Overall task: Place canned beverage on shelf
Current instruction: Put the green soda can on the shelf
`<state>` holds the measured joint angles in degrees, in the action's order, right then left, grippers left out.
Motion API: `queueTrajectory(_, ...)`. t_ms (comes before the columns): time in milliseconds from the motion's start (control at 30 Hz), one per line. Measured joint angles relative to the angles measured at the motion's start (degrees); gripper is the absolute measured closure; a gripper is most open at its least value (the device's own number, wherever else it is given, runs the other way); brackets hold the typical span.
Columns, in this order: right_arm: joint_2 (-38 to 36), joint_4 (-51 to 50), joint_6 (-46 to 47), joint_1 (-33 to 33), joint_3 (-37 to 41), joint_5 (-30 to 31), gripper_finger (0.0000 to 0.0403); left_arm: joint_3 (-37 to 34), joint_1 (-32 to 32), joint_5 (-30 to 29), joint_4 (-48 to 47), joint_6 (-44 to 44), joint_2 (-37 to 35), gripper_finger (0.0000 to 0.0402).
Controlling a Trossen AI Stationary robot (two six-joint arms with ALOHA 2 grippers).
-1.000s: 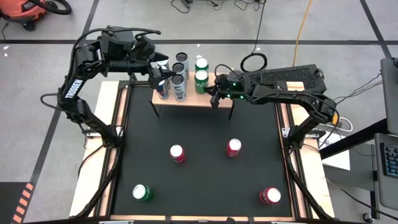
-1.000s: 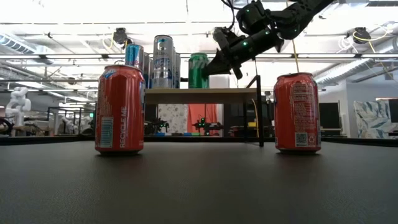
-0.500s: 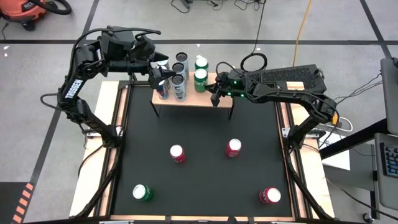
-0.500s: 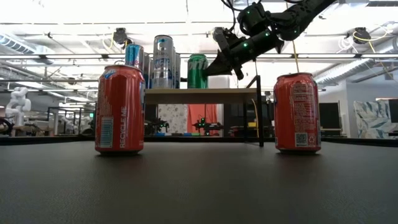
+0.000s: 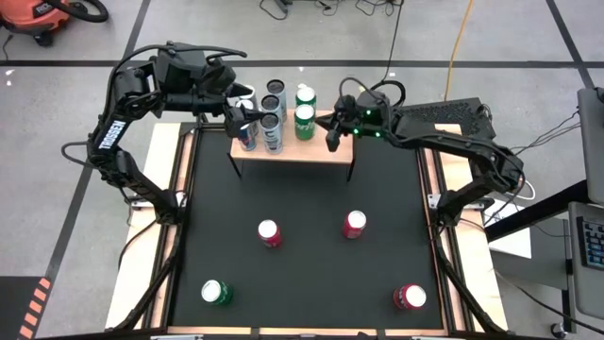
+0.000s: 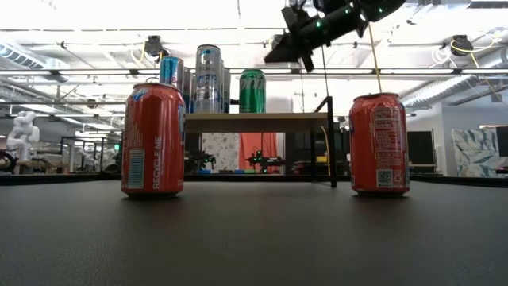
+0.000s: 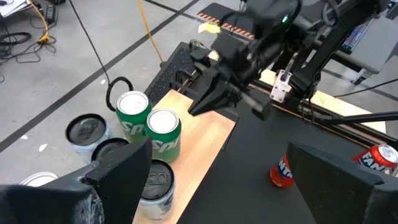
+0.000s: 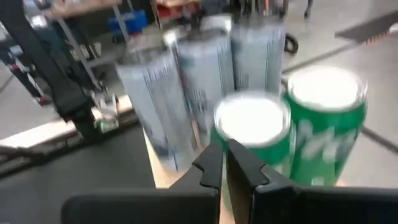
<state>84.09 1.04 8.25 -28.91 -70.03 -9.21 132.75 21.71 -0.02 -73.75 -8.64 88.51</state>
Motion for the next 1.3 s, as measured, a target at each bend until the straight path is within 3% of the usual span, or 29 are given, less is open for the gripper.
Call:
queueTrajectory(200,1.03,-1.99,1.42,0.11,-9.46,3.72,0.0403,0.0,0.0,-0.28,-0.01,0.15,0.0,0.0031)
queueTrajectory(267,2.1,-6.74,0.76,0.11,-13.8,6.21,0.0403,0.0,0.0,-0.32,-0.01,0.15,0.0,0.0031)
queueTrajectory(467,4.46,-22.9,-1.12,0.05,-22.52,6.19,0.0403,0.0,0.0,-0.5,-0.05,0.06,0.0,0.0031)
queueTrajectory(767,2.94,-31.66,4.65,1.69,-24.06,-1.71,0.0403,0.0,-3.24,-0.54,-0.82,-1.18,0.0,0.0031)
queueTrajectory(1000,1.1,-35.77,8.89,5.09,-24.06,-1.54,0.0403,0.0,-8.07,-0.74,-1.61,-3.2,0.0,0.0031)
queueTrajectory(1300,-6.19,-48.65,10.33,13.16,-24.01,-1.62,0.0403,0.0,-20.53,-1.27,-13.2,-8.96,-0.02,0.0031)
